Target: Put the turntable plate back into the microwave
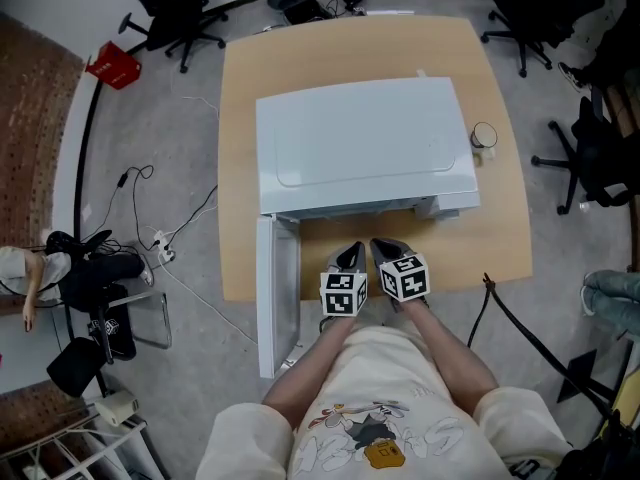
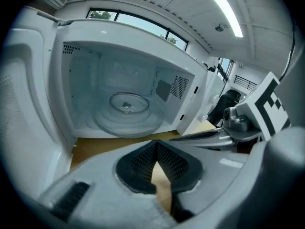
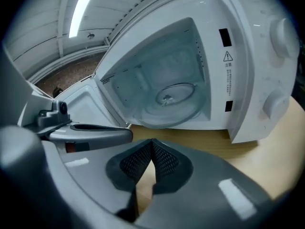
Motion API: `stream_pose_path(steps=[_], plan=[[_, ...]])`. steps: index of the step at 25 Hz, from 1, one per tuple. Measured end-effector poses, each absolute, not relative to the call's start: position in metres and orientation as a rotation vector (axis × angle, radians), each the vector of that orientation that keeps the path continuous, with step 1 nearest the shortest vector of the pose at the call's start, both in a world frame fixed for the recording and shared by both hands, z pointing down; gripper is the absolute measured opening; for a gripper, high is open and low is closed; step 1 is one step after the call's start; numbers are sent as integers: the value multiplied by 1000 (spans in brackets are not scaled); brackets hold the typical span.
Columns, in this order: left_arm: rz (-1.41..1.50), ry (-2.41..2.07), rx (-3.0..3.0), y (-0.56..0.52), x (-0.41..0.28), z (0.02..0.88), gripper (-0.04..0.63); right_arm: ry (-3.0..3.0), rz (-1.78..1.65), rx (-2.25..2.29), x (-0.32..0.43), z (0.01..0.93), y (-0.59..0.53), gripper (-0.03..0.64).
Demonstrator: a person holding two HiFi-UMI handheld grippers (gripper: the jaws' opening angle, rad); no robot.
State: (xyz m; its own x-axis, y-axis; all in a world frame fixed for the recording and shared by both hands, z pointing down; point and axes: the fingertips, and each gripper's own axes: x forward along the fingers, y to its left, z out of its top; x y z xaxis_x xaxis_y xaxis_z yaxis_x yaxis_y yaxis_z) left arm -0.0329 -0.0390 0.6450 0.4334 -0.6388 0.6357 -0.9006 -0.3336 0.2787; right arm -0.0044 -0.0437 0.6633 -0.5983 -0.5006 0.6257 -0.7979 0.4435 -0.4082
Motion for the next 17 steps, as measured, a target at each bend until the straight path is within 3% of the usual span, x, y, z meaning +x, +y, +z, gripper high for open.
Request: stream_pose_path(steps=[17], plan=[[607, -1266, 2032, -41, -42, 654, 0, -2280, 981, 1114, -4, 659, -54, 6]])
